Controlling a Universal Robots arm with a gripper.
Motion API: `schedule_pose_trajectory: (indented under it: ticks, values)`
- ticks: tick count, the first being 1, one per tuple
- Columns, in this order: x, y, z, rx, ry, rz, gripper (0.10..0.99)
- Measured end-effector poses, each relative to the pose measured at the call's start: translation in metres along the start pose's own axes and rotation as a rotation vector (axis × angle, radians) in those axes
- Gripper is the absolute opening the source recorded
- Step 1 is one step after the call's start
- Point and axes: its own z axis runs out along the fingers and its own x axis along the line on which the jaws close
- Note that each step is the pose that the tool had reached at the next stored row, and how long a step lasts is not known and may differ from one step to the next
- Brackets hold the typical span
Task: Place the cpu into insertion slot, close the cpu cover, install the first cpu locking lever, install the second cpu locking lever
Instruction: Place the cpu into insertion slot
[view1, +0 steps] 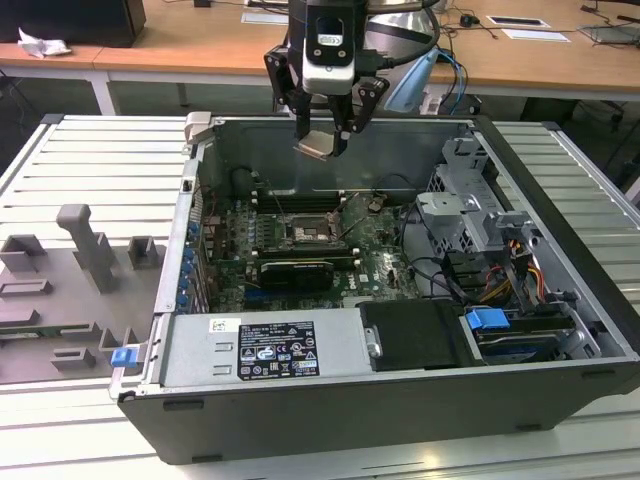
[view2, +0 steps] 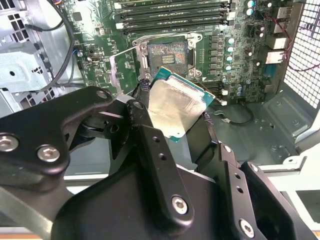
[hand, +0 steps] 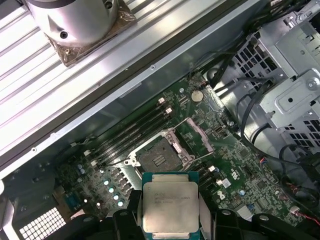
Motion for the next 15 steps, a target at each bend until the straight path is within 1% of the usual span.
schedule_pose_trajectory:
  ticks: [5,7,8,11,15]
  values:
    - [0.0000,0.0000,0.0006,-0.001,-0.0038,0.043,0.541]
    - [0.0000,-0.0001,0.0006,-0.001,-0.0039,0.044,0.541]
    - [0.0000,-0.0001,0.0011,-0.001,-0.0041,0.046,0.541]
    - [0.0000,-0.0002,0.0031,-0.002,-0.0067,0.077,0.541]
    - [-0.0001,-0.0003,0.0056,-0.001,-0.0076,0.081,0.541]
